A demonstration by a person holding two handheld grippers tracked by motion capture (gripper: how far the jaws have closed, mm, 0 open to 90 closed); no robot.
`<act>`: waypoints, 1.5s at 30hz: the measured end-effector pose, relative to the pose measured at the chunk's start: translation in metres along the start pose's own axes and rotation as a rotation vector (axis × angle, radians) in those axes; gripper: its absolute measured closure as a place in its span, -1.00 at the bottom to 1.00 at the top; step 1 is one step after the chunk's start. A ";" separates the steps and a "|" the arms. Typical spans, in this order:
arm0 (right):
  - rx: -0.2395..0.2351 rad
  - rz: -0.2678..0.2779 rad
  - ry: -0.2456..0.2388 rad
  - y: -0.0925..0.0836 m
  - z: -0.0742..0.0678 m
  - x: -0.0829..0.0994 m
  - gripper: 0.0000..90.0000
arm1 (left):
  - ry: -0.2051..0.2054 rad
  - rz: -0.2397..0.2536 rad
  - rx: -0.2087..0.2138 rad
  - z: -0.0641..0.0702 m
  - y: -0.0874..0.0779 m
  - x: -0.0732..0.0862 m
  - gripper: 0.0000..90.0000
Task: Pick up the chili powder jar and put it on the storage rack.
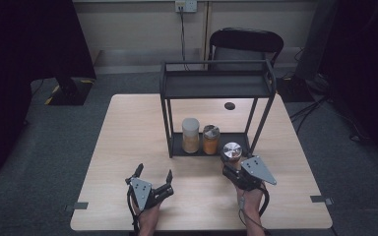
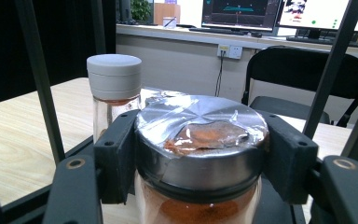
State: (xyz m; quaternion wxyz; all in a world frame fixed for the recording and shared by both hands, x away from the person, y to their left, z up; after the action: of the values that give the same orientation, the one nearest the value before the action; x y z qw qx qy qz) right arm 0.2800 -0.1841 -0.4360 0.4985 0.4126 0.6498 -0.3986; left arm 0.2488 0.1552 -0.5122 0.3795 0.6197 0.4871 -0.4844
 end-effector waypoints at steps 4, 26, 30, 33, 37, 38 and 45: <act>0.002 -0.004 0.006 0.004 0.001 0.000 -0.23 | 0.000 0.000 0.000 0.000 0.000 0.000 -0.98; 0.030 -0.014 0.049 0.027 0.016 -0.004 -0.23 | 0.000 -0.002 0.000 0.000 0.000 0.000 -0.98; 0.035 -0.009 0.044 0.031 0.016 -0.006 -0.23 | 0.000 -0.002 -0.002 0.000 0.000 0.000 -0.98; 0.039 -0.005 0.043 0.034 0.017 -0.007 -0.23 | 0.000 -0.002 -0.002 0.000 0.000 0.000 -0.98; 0.041 0.006 0.045 0.039 0.019 -0.009 -0.23 | 0.001 -0.002 -0.002 0.000 0.000 0.000 -0.98; 0.041 0.006 0.045 0.039 0.019 -0.009 -0.23 | 0.000 -0.002 -0.001 0.000 0.000 0.000 -0.98; 0.052 0.003 0.036 0.047 0.019 -0.007 -0.23 | 0.000 0.000 -0.001 0.000 0.000 0.000 -0.98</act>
State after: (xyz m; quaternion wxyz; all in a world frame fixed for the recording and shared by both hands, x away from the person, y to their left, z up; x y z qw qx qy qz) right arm 0.3311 -0.1871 -0.4374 0.4764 0.4333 0.6476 -0.4072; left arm 0.2489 0.1551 -0.5121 0.3797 0.6194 0.4874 -0.4842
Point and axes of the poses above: each handheld gripper's, and its own axes: y roughly forward along the jaws, x roughly out of its underside, z roughly to its right, the point moved 8 cm from there along y, roughly forward along the jaws, and after that the axes turned 15 degrees about y, right-handed, at the moved point
